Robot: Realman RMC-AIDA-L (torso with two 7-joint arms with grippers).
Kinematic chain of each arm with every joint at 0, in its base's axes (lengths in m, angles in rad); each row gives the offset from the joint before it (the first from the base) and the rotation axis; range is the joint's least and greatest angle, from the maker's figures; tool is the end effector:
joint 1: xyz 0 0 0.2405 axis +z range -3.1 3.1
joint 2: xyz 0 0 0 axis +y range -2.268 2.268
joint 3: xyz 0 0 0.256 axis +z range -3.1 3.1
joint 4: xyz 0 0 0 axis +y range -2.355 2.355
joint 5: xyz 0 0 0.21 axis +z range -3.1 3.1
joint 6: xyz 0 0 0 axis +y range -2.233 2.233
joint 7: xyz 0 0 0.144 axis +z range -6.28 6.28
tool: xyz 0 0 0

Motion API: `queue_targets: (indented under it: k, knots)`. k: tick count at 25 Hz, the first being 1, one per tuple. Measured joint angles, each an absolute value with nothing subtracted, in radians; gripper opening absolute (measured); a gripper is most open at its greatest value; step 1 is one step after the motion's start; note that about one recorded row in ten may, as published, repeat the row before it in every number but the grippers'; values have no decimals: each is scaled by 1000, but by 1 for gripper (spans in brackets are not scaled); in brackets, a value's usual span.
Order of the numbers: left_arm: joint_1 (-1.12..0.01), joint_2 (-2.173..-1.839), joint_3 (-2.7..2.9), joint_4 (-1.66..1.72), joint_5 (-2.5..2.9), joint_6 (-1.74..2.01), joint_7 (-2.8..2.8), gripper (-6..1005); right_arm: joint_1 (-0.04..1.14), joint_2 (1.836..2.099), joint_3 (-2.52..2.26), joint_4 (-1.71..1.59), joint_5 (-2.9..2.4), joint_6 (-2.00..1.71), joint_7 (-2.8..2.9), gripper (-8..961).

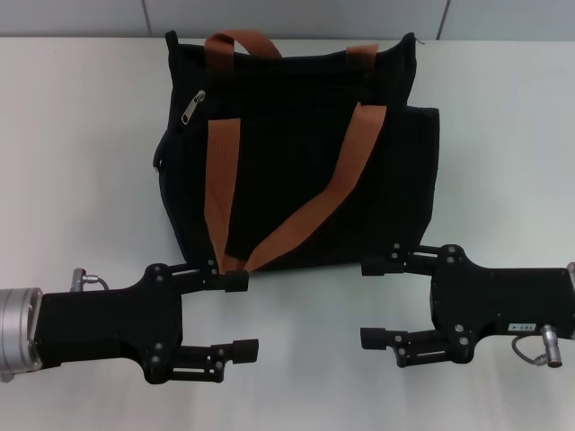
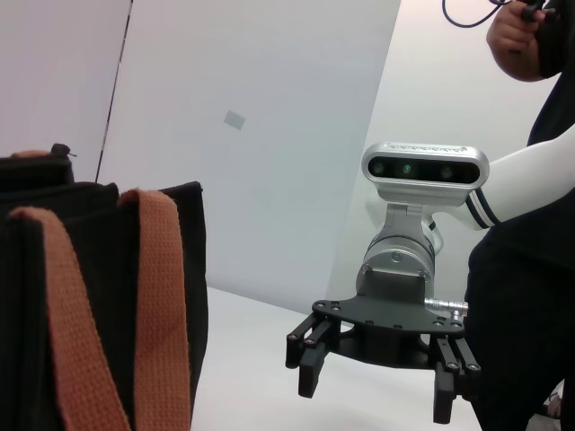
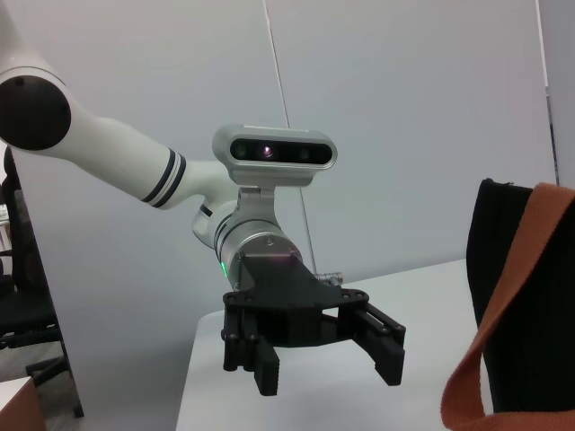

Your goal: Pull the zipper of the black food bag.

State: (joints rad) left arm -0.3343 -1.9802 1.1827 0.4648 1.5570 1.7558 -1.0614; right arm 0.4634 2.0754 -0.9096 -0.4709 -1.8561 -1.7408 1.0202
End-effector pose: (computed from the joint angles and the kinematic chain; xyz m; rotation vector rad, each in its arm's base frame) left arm -0.2828 0.2373 -0.0174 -2.9146 -0.4322 -1.0053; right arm 0.2561 0.2644 -0.0400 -2.9578 0.2795 0.9464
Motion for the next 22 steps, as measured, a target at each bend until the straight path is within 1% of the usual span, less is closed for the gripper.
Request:
queue_targets:
  k: [15,19,22]
  knots:
    - [-324,-1978,1181,465,1557,1758,-1061,808,461,2075,-906,-471,-1856,-1738,1020,809]
    - [-324,-1983,1161,465,1547,1779,-1061,808,461,2075,-908,-471,-1856,-1738,1020,806]
    - [-332,-1996,1096,465,1536,1823,-1057,807,462,2075,-908,-471,-1856,-1736,1020,804]
